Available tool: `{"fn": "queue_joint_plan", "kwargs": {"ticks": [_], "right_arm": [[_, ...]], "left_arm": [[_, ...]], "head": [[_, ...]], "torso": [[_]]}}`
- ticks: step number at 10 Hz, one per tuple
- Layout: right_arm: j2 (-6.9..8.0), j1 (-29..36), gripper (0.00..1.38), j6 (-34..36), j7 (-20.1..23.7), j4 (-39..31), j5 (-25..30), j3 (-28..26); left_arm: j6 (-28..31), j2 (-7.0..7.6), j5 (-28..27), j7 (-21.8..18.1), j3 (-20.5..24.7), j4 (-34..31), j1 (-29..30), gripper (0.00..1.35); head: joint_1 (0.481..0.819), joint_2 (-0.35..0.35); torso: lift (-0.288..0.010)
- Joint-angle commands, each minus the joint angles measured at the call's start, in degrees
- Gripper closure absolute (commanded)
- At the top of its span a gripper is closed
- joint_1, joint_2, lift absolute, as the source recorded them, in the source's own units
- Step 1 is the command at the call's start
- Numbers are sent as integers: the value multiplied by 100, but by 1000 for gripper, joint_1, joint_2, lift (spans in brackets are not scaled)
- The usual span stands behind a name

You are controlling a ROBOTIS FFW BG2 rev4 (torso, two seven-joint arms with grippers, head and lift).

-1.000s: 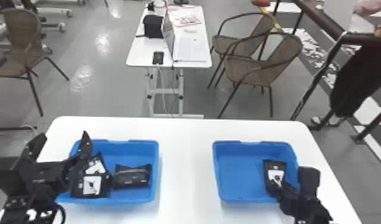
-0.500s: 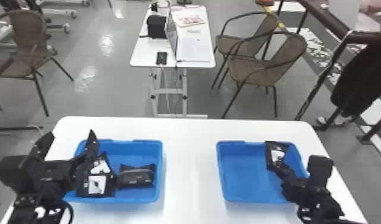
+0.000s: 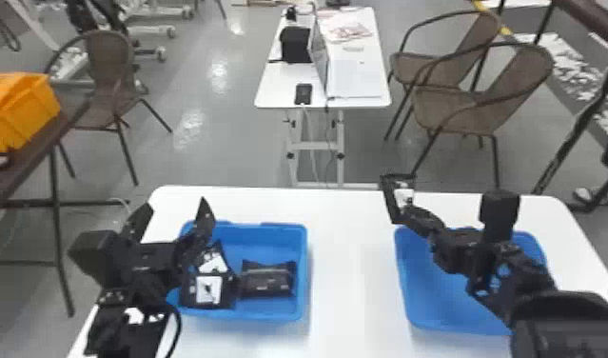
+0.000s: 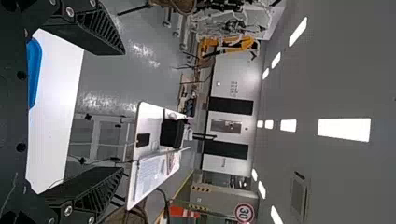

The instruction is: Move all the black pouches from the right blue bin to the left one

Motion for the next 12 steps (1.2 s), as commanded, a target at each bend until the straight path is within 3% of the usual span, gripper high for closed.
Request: {"fn": "queue_joint_plan", "kwargs": {"ticks": [1,3,5,7,8,12], "right_arm": [[-38,-505,1288,-12,190,325,-21,625],[41,-953,1288,-30,576,615,-56,1065],[85,-1226,1288,-56,699,650,-179,1574],[85,-1568,1288,-82,866,756,-425,2137],[85,-1788,1288,-91,972,861,-478,2462],[23,-2236,1288,-197,1086,1055,-838,3297]], "left_arm": [[101,-15,56,2,-81,-44,-52,145],[453,-15,214,28,-134,-220,-105,145],[1024,-15,574,28,-230,-422,-254,145],[1517,334,900,19,-468,-519,-474,145],[1868,404,1216,-34,-511,-519,-570,145],[2176,290,1568,-201,-406,-510,-685,145]], "head": [[695,121],[695,198],[695,241],[695,262],[695,276],[695,320]], "torso": [[10],[10],[10],[10],[10],[10]]}}
